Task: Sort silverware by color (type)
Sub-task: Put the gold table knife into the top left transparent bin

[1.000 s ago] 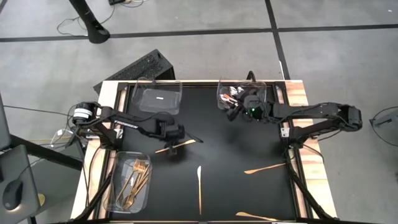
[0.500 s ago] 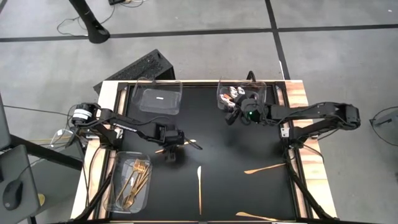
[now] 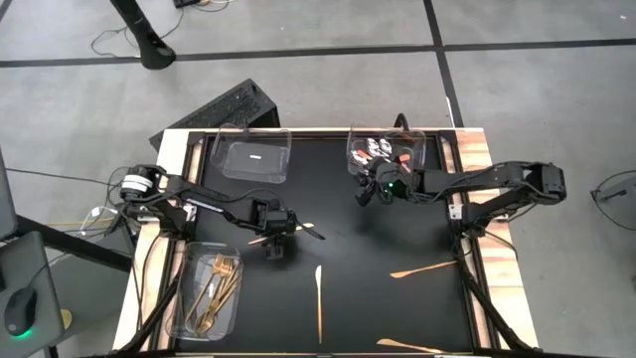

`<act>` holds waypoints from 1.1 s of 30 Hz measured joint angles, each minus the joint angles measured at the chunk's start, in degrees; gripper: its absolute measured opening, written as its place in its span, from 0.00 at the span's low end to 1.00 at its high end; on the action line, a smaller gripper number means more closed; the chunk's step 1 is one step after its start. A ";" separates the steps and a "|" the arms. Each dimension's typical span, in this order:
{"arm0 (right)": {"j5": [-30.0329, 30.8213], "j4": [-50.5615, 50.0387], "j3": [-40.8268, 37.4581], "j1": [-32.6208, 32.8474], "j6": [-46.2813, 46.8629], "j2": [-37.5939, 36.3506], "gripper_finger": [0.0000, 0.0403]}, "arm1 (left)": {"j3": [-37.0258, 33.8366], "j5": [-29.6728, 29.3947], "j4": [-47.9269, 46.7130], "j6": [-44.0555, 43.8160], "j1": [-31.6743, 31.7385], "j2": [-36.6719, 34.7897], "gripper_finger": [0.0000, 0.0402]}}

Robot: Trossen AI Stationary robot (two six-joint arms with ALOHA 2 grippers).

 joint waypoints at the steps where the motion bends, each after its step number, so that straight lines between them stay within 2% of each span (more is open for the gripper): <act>1: -0.02 -0.01 -0.04 0.09 0.00 0.04 0.56 | 0.01 -0.62 -0.43 0.05 -0.01 0.71 0.28; 9: -0.06 1.15 -0.04 1.01 -0.74 -0.66 0.56 | 0.48 -2.08 -0.63 0.36 -0.07 4.72 0.27; 12: -0.06 1.36 -0.04 1.01 -0.75 -0.69 0.56 | 0.48 -2.96 -0.46 1.29 -0.51 4.68 0.19; 15: -0.04 1.21 -0.04 1.43 -0.06 -0.69 0.56 | 0.96 -4.54 -0.72 1.76 -0.79 4.70 0.06; 19: -0.35 -0.46 -0.04 3.82 2.93 -0.68 0.56 | 1.25 -6.63 -0.46 0.79 -0.90 4.59 0.02; 25: -5.11 0.81 -0.04 9.23 5.49 -0.68 0.56 | 0.92 -18.42 4.14 -2.72 -0.37 3.88 0.01; 30: -7.24 6.58 -0.04 11.67 5.68 -0.70 0.56 | 1.14 -25.11 9.86 -4.75 0.80 0.41 0.01; 33: -6.34 13.15 -0.08 11.89 8.75 -0.43 0.56 | 1.03 -29.57 12.02 -4.76 1.13 -2.11 0.00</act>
